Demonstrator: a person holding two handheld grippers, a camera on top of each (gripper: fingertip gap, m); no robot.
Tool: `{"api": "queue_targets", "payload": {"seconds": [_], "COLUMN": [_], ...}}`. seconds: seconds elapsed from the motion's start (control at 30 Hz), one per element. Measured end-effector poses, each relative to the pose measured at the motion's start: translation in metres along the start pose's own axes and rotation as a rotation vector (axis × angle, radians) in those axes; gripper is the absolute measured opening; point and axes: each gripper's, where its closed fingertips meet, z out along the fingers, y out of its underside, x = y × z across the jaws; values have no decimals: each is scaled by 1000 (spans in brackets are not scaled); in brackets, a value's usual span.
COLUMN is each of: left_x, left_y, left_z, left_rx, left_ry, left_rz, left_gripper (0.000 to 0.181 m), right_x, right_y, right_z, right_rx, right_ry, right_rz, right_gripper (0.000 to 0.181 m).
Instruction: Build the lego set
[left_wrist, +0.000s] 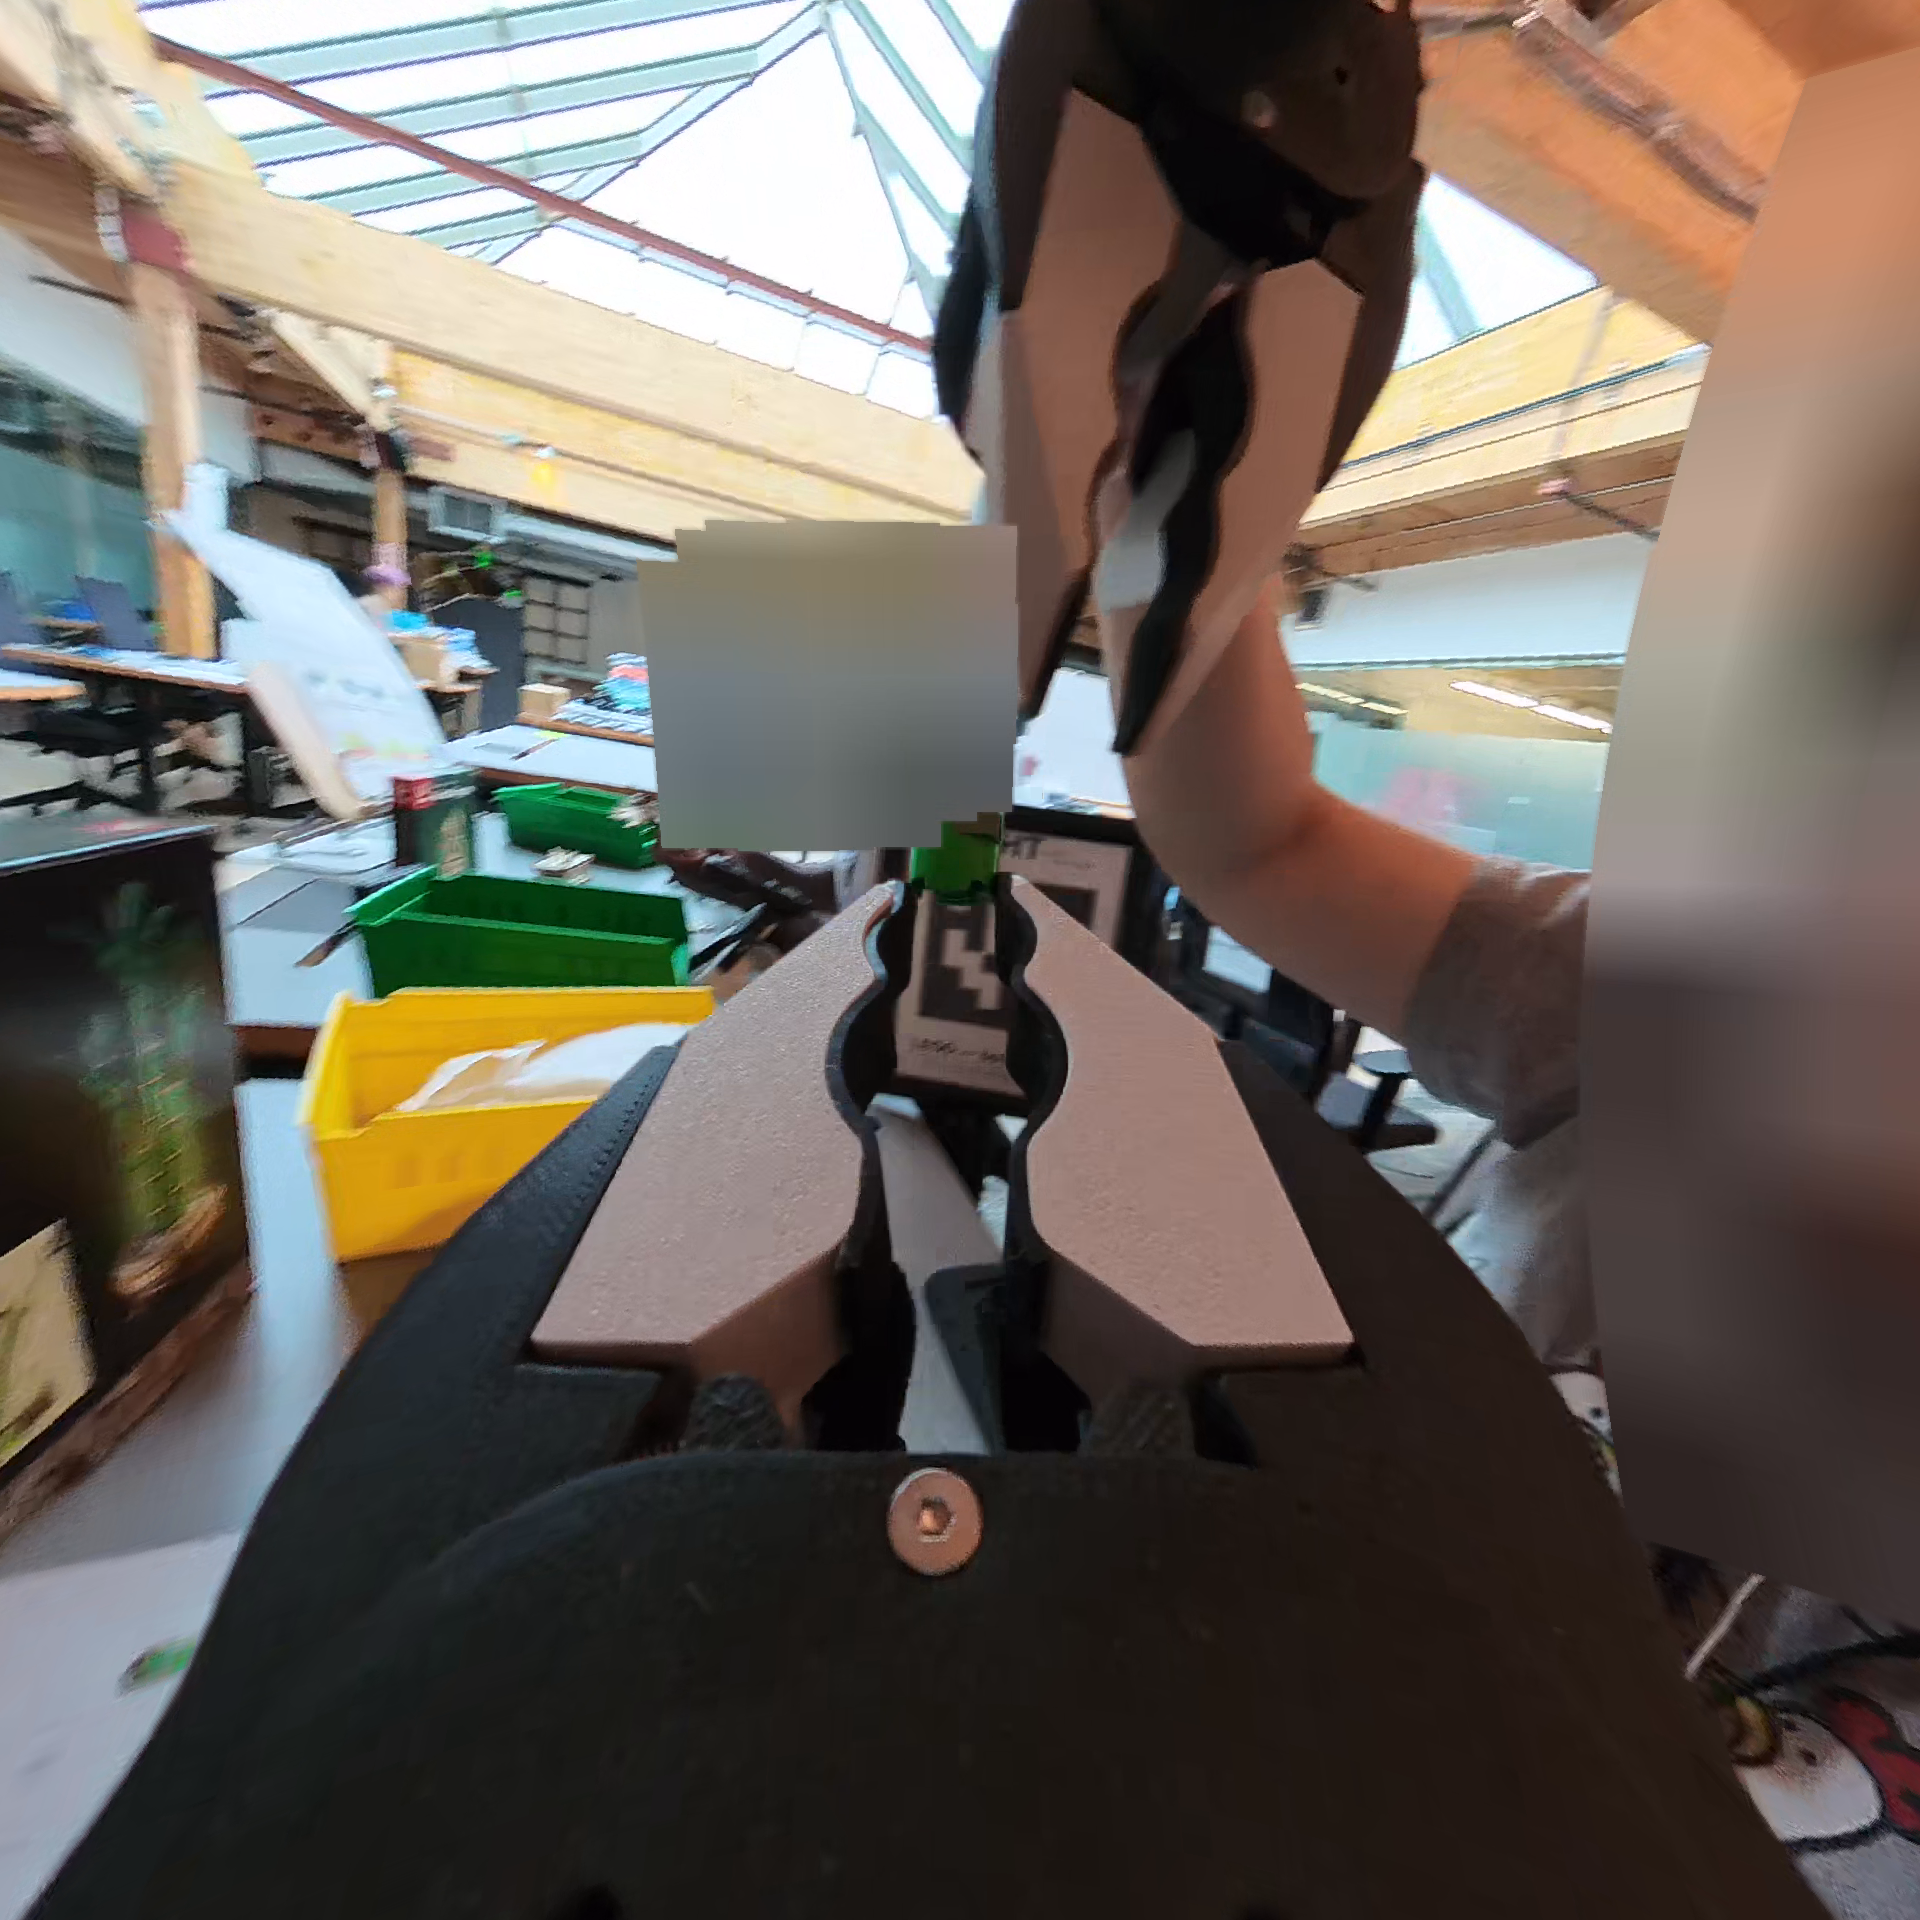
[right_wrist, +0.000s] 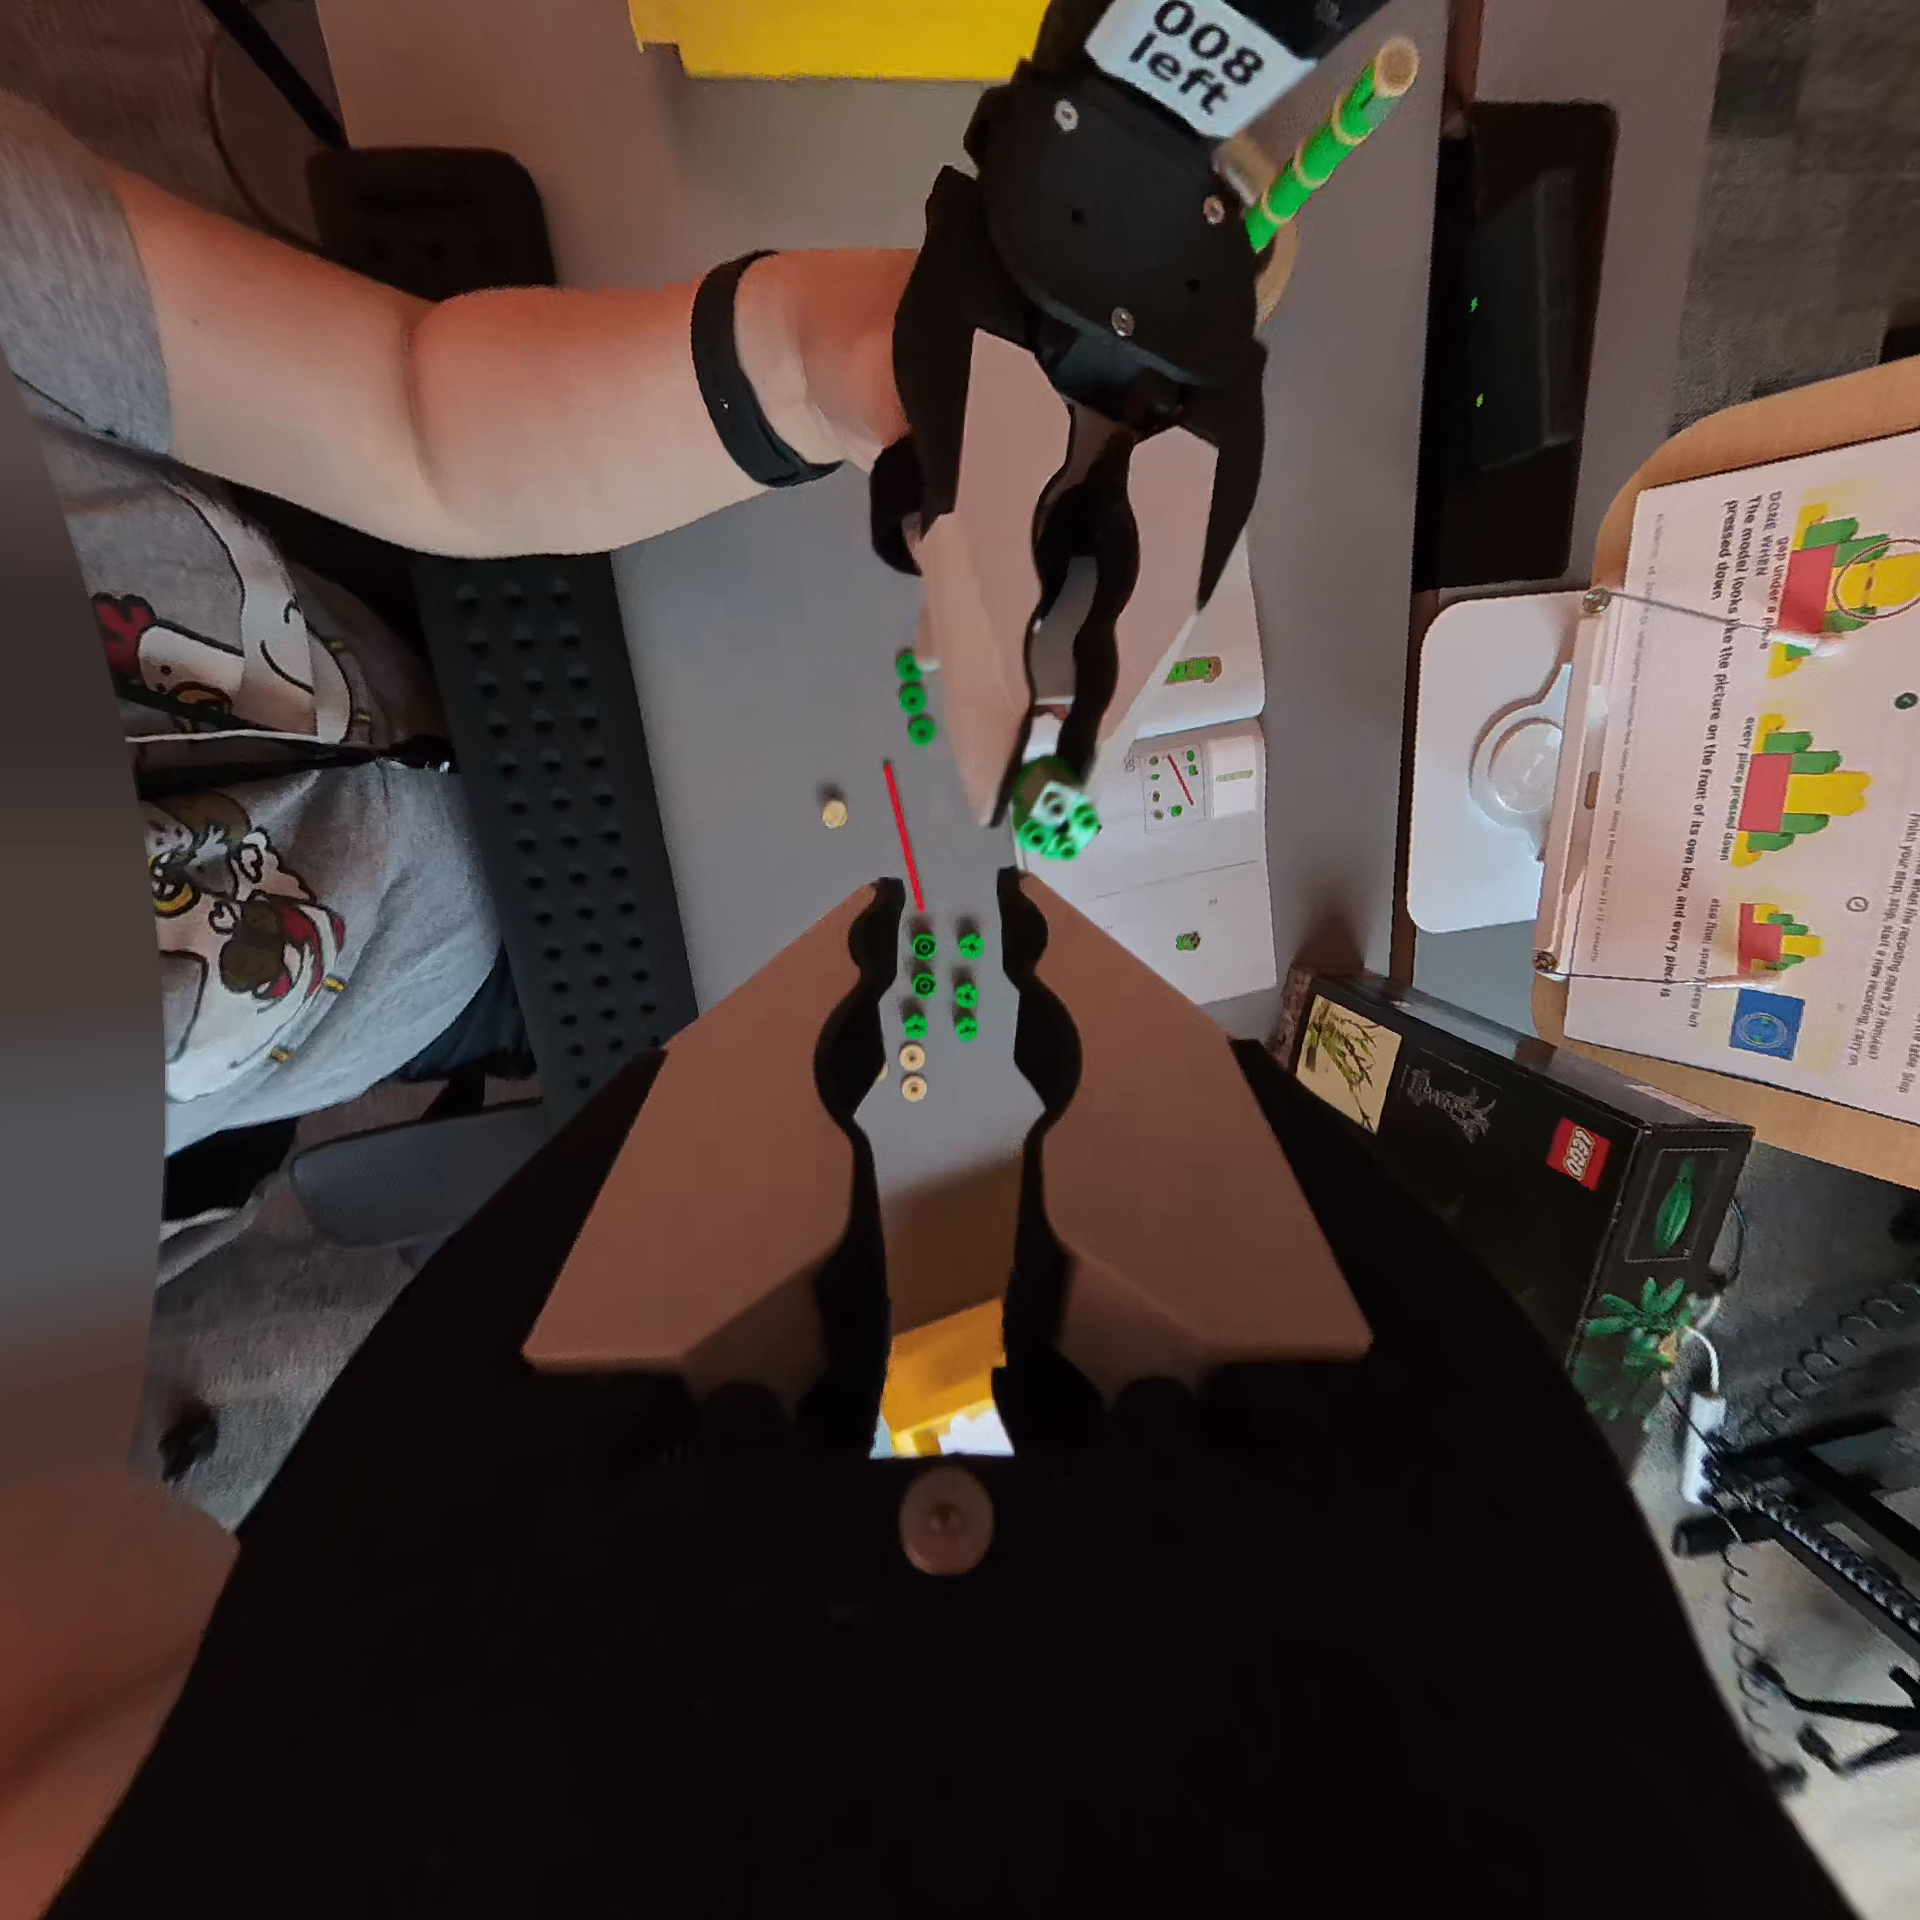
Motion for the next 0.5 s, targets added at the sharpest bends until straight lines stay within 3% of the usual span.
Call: {"api": "queue_targets", "payload": {"seconds": [0.23, 0.37, 0.5], "left_x": [-11, -12, -18], "left_y": [-5, 8, 33], "left_z": [-38, -40, -28], "left_rx": [28, -34, -135], "left_ry": [-51, -36, -55], "left_rz": [14, 18, -8], "left_gripper": [13, 13, 14], "right_x": [-1, 6, 4], "right_y": [35, 57, 81], "right_z": [25, 37, 40], "right_rx": [380, 717, 1124], "right_ry": [155, 302, 323], "right_rz": [47, 171, 296], "right_gripper": [26, 29, 35]}}
